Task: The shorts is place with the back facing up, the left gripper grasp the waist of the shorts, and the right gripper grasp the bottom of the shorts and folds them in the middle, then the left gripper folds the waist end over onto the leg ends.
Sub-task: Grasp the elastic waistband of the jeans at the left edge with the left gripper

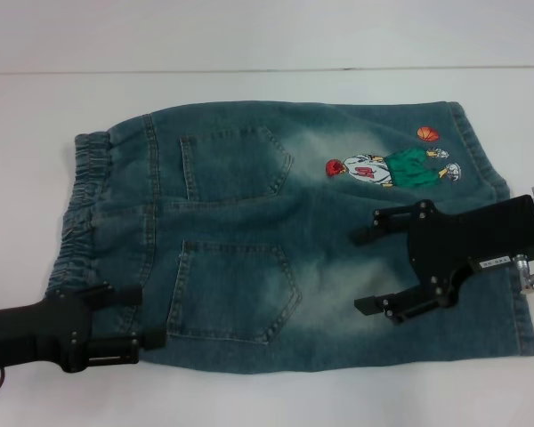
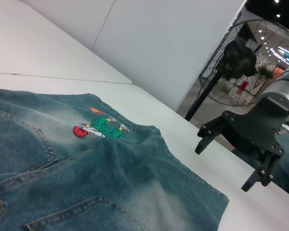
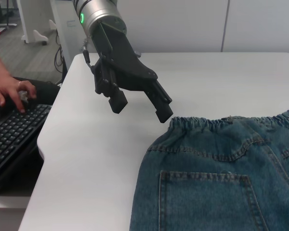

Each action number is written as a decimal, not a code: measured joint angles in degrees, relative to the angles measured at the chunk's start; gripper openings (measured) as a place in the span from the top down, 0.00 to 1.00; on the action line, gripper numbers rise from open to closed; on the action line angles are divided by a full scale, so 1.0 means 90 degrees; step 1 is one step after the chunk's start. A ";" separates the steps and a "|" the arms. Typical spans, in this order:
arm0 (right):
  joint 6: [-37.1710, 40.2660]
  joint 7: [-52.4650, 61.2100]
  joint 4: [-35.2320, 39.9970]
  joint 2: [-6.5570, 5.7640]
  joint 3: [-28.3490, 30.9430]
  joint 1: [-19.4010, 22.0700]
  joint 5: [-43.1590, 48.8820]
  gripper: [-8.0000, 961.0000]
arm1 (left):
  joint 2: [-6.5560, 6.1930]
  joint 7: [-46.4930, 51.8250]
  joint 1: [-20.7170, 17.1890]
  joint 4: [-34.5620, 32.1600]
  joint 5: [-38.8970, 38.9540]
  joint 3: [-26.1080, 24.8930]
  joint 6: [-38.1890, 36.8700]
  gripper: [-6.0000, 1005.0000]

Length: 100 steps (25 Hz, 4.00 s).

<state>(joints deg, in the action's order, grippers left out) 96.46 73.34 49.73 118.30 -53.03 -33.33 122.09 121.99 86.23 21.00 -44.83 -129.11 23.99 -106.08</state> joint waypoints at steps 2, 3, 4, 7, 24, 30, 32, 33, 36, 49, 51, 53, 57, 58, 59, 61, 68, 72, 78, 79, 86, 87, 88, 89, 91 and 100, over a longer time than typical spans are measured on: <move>-0.0008 -0.0003 0.0000 0.0001 -0.0010 -0.0002 0.0000 0.07 | 0.0000 0.0004 0.0000 0.0000 0.0000 0.0001 0.0000 0.09; -0.0020 -0.0004 0.0000 0.0004 -0.0014 -0.0003 0.0000 0.07 | 0.0000 0.0008 0.0000 0.0000 0.0000 0.0001 0.0000 0.09; -0.0038 -0.0006 0.0000 0.0006 -0.0014 -0.0004 0.0000 0.07 | 0.0000 0.0011 0.0000 0.0000 0.0000 0.0001 0.0001 0.09; -0.0057 -0.0037 0.0001 0.0020 -0.0016 -0.0007 0.0000 0.07 | 0.0000 0.0021 0.0000 0.0000 0.0000 0.0001 0.0000 0.09; -0.0230 -0.0073 0.0002 0.0081 -0.0056 -0.0066 0.0068 0.07 | 0.0009 0.0029 0.0000 0.0001 0.0000 0.0001 0.0000 0.09; -0.0230 -0.0135 0.0002 0.0078 -0.0056 -0.0066 0.0068 0.07 | 0.0003 0.0036 0.0000 0.0001 0.0000 0.0001 0.0000 0.09; -0.0230 -0.0139 0.0002 0.0078 -0.0056 -0.0066 0.0068 0.07 | 0.0002 0.0039 0.0000 0.0001 0.0000 0.0001 0.0000 0.09; -0.0230 -0.0139 0.0002 0.0078 -0.0056 -0.0066 0.0068 0.07 | 0.0001 0.0040 0.0000 0.0001 0.0000 0.0001 0.0000 0.09; -0.0230 -0.0141 0.0002 0.0082 -0.0056 -0.0066 0.0068 0.07 | -0.0006 0.0072 0.0000 0.0000 0.0008 -0.0036 -0.0027 0.09; -0.0229 -0.0149 0.0079 0.0116 -0.0047 -0.0101 0.0064 0.07 | -0.0559 0.3815 0.0416 -0.0990 -0.0193 -0.0414 0.0015 0.09; -0.0229 -0.0150 0.0080 0.0117 -0.0033 -0.0124 0.0064 0.07 | -0.0671 0.4467 0.0567 -0.0995 -0.0539 -0.0454 0.0260 0.09; -0.0229 -0.0150 0.0081 0.0117 -0.0024 -0.0146 0.0065 0.07 | -0.0754 0.4917 0.0711 -0.0979 -0.0858 -0.0500 0.0416 0.09; -0.0229 -0.0151 0.0092 0.0117 -0.0020 -0.0203 0.0067 0.07 | -0.0915 0.5727 0.1055 -0.0966 -0.1487 -0.0543 0.0465 0.09; -0.0229 -0.0151 0.0093 0.0117 -0.0024 -0.0217 0.0068 0.07 | -0.0955 0.5849 0.1146 -0.0967 -0.1658 -0.0532 0.0447 0.09; -0.0229 -0.0159 0.0094 0.0116 -0.0029 -0.0226 0.0068 0.07 | -0.0989 0.5942 0.1228 -0.0965 -0.1858 -0.0520 0.0435 0.09; -0.0231 -0.0192 0.0094 0.0117 -0.0034 -0.0234 0.0068 0.07 | -0.1025 0.6000 0.1328 -0.0943 -0.2110 -0.0501 0.0431 0.09; -0.0254 -0.0253 0.0061 0.0128 -0.0055 -0.0288 0.0067 0.07 | -0.0995 0.6041 0.1387 -0.0711 -0.2470 -0.0313 0.0621 0.09; -0.0282 -0.0356 0.0024 0.0132 -0.0056 -0.0301 0.0068 0.07 | -0.0986 0.6033 0.1365 -0.0362 -0.2496 -0.0291 0.0904 0.10; -0.0297 -0.0377 0.0021 0.0136 -0.0060 -0.0310 0.0067 0.07 | -0.0955 0.6011 0.1342 -0.0141 -0.2665 -0.0150 0.1286 0.10; -0.0298 -0.0377 0.0021 0.0136 -0.0063 -0.0310 0.0066 0.07 | -0.0955 0.6011 0.1343 -0.0129 -0.2674 -0.0145 0.1312 0.10; -0.0337 -0.0376 0.0012 0.0137 -0.0085 -0.0310 0.0060 0.07 | -0.0956 0.6047 0.1358 -0.0101 -0.2801 -0.0094 0.1554 0.10; -0.0338 -0.0376 0.0011 0.0137 -0.0085 -0.0309 0.0057 0.07 | -0.0956 0.6050 0.1365 -0.0098 -0.2803 -0.0091 0.1564 0.10; -0.0338 -0.0376 0.0010 0.0137 -0.0085 -0.0307 0.0056 0.07 | -0.0957 0.6053 0.1372 -0.0087 -0.2805 -0.0091 0.1574 0.10; -0.0340 -0.0376 0.0008 0.0137 -0.0085 -0.0305 0.0056 0.07 | -0.0957 0.6056 0.1380 -0.0067 -0.2807 -0.0091 0.1583 0.10; -0.0344 -0.0378 0.0003 0.0136 -0.0085 -0.0303 0.0050 0.07 | -0.0957 0.6063 0.1396 -0.0017 -0.2808 -0.0089 0.1589 0.10; -0.0347 -0.0385 -0.0001 0.0136 -0.0085 -0.0300 0.0035 0.07 | -0.0957 0.6075 0.1425 0.0050 -0.2813 -0.0087 0.1602 0.10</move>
<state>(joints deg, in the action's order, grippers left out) 93.33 69.87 49.72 119.53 -53.79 -36.03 122.40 113.37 140.90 33.83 -44.38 -154.43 23.21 -91.66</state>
